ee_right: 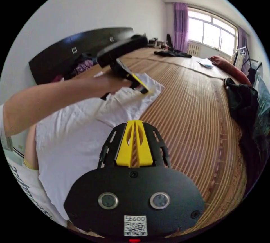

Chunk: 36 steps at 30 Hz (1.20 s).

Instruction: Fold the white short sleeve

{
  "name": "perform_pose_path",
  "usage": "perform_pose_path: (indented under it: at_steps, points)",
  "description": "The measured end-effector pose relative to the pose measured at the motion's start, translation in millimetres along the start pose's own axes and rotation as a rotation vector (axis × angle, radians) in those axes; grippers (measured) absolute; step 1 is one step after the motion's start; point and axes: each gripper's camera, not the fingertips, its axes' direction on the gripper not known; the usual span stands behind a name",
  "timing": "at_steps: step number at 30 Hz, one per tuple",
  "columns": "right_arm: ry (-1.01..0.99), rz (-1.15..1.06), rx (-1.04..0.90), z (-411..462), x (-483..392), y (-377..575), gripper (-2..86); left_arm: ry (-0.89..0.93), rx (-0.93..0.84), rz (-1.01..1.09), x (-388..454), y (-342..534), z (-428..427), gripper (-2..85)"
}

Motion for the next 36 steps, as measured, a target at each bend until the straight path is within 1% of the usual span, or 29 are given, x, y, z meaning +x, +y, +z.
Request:
perform_pose_path:
  at_steps: [1, 2, 4, 6, 8, 12, 14, 16, 17, 18, 21, 27, 30, 33, 34, 35, 36]
  points:
    - [-0.012, -0.025, -0.052, 7.8, -6.9, -8.0, 0.4, 0.006, 0.004, 0.003, -3.7, 1.0, 4.2, 0.7]
    - [0.054, -0.070, -0.170, 25.3, -14.9, -12.0, 0.4, 0.005, 0.005, 0.009, -5.9, 0.9, 8.2, 0.7]
    - [0.130, -0.128, -0.293, 43.5, -22.0, -9.7, 0.0, 0.004, -0.006, 0.026, -8.9, -1.8, 14.7, 0.8]
    - [0.099, -0.109, -0.315, 33.0, -19.4, -14.1, -0.5, 0.006, -0.017, 0.038, -13.2, -5.0, 20.9, 0.8]
    - [0.027, -0.037, -0.309, 19.1, -2.0, -18.7, -0.7, 0.006, -0.021, 0.045, -18.8, -6.9, 27.9, 0.8]
    - [-0.089, 0.031, -0.269, -5.0, 22.5, -24.9, -0.8, -0.017, -0.010, 0.053, -23.8, -7.5, 34.8, 0.8]
    - [-0.120, 0.108, -0.150, -27.8, 35.1, -25.7, -0.8, -0.023, -0.013, 0.042, -30.5, -12.1, 35.5, 0.7]
    - [-0.120, 0.118, -0.116, -30.5, 35.8, -26.1, -0.8, 0.037, -0.044, -0.003, -51.7, -25.2, 22.2, 0.7]
    - [-0.095, 0.104, -0.220, -17.5, 34.7, -28.7, -0.8, 0.088, -0.007, 0.011, -62.2, -30.9, 6.0, 0.8]
    - [-0.094, 0.104, -0.268, -11.7, 35.1, -30.0, -0.8, 0.095, 0.003, 0.019, -66.6, -34.4, -0.6, 0.8]
    - [-0.111, 0.119, -0.255, -19.0, 38.4, -37.1, -0.9, 0.080, -0.003, 0.020, -83.9, -56.4, -7.4, 0.8]
    - [-0.093, 0.109, -0.249, -29.1, 32.6, -45.4, -0.9, 0.090, -0.026, -0.023, -100.3, -75.0, 45.5, 0.8]
    - [-0.080, 0.104, -0.253, -32.2, 29.1, -49.7, -0.9, 0.108, 0.039, -0.062, -115.3, -69.0, 48.5, 0.8]
    - [-0.076, 0.101, -0.250, -35.9, 26.3, -52.8, -0.9, 0.127, 0.075, -0.108, -137.0, -69.5, 25.1, 0.9]
    - [-0.075, 0.103, -0.251, -37.3, 25.3, -54.2, -0.9, 0.104, 0.129, -0.147, -149.9, -66.6, 1.7, 0.9]
    - [-0.073, 0.101, -0.251, -38.7, 23.8, -55.7, -0.9, 0.120, 0.178, -0.117, -155.9, -65.3, -18.1, 1.0]
    - [-0.071, 0.100, -0.251, -39.3, 23.1, -56.4, -0.9, 0.142, 0.178, -0.096, -157.7, -66.6, -23.1, 1.1]
